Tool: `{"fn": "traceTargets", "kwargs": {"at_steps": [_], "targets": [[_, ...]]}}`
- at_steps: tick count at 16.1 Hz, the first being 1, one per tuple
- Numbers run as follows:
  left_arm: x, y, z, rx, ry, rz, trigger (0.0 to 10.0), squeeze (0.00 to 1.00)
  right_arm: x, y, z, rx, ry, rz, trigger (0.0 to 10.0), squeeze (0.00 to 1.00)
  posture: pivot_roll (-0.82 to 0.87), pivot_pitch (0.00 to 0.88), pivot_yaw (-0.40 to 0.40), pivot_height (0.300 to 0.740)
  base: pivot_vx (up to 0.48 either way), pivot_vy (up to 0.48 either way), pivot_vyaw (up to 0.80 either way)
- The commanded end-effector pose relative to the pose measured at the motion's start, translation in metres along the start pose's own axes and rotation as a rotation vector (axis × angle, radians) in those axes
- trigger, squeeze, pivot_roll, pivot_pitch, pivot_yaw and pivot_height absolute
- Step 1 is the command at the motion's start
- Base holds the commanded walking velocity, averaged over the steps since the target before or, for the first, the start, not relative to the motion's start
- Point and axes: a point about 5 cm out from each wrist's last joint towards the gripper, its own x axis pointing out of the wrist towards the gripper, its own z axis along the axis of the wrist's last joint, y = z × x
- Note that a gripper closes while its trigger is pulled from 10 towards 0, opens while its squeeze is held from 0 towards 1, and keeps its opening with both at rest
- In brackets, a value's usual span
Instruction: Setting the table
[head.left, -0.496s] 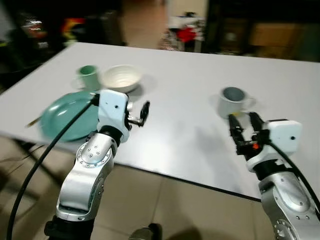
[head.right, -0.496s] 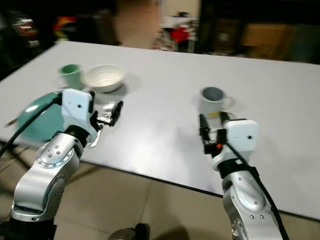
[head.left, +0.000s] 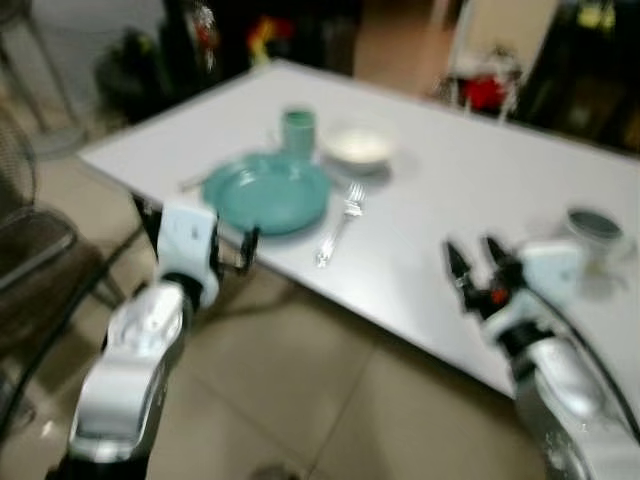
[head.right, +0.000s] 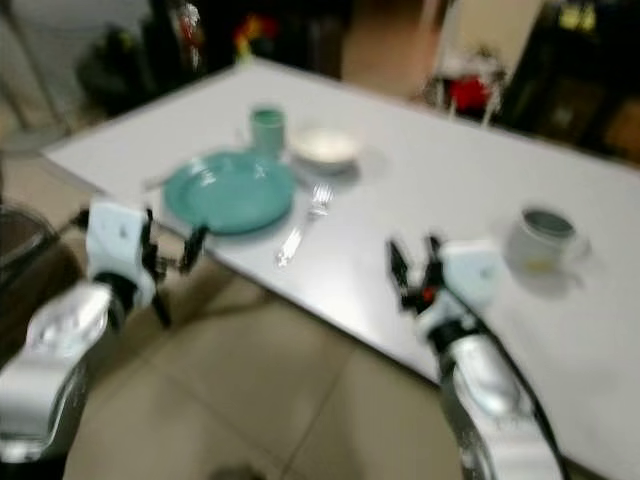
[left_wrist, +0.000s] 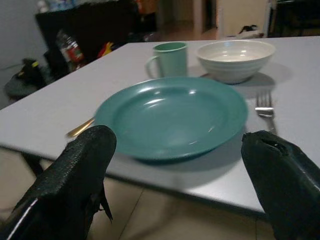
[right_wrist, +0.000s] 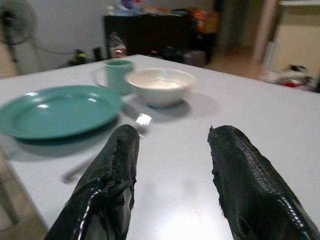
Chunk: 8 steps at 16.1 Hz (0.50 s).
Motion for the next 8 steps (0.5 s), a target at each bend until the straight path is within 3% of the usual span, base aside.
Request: {"fn": "traceTargets", "kwargs": {"at_steps": [1,8], "targets": [[-0.002,-0.004,0.008,-0.005,-0.030,-0.020,10.0,0.00,0.001,-0.003,0.005,-0.012,-0.018,0.001,10.0,0.28,0.01,0.000,0.019,0.740,0.000,0.000,0.80],[0.001,-0.017,0.009,-0.029,-0.036,-0.054,10.0,0.00,-0.002,-0.001,-0.003,0.008,0.016,0.005,10.0,0.28,0.00,0.000,0.040,0.740,0.000,0.000,0.80]]}}
